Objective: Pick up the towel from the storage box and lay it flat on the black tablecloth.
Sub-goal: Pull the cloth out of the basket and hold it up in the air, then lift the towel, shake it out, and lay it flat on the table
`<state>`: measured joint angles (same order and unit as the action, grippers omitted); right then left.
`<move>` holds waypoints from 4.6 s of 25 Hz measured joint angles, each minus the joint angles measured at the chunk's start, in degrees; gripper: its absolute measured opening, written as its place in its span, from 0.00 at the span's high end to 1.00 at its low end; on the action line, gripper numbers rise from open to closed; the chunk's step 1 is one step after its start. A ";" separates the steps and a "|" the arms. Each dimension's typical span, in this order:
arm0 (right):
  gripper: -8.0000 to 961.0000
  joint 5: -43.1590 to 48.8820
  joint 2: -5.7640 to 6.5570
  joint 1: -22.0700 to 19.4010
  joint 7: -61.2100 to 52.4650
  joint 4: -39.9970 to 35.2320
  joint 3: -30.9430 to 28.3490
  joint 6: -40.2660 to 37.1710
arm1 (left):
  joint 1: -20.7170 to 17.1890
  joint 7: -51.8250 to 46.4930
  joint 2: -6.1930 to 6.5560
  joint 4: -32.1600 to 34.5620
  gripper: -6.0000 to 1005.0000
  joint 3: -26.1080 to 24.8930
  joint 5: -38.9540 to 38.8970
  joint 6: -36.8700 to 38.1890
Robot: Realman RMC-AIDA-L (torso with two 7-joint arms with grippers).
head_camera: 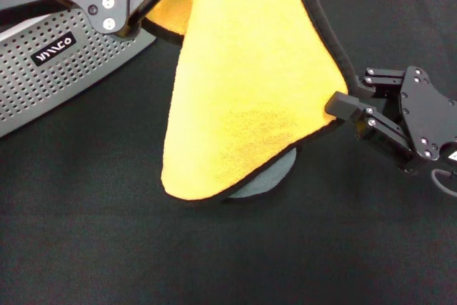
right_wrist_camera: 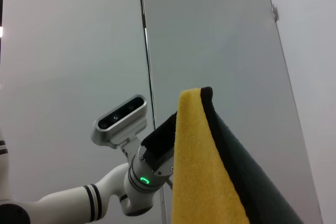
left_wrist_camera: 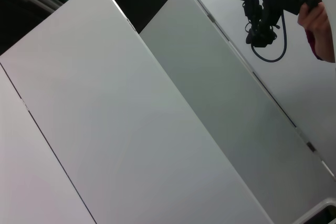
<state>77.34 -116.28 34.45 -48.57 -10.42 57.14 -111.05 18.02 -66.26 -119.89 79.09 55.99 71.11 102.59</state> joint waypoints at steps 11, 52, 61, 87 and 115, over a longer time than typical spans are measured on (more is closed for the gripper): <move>0.89 -0.21 0.00 -0.20 1.53 0.46 -0.03 -0.28 | -0.01 0.00 0.00 -0.27 0.98 0.06 0.17 -0.02; 0.98 -8.58 0.62 1.92 -18.98 -31.01 0.78 11.00 | 2.02 7.45 -0.10 -30.90 0.97 11.19 10.95 -0.28; 0.97 -8.44 0.59 3.29 -19.64 -34.68 0.98 11.65 | 4.56 8.25 -0.13 -36.19 0.95 11.45 11.73 -1.38; 0.96 -11.35 0.75 2.85 -19.28 -40.74 -1.41 12.08 | 6.06 9.88 -0.17 -40.00 0.89 11.07 11.46 -3.52; 0.95 -13.15 0.76 2.26 -17.20 -41.90 -2.82 11.29 | 10.54 6.15 -0.03 -47.22 0.89 11.42 12.59 -3.05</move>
<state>64.19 -115.52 36.72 -65.77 -52.32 54.31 -99.76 28.56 -60.12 -119.91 31.87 67.41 83.70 99.54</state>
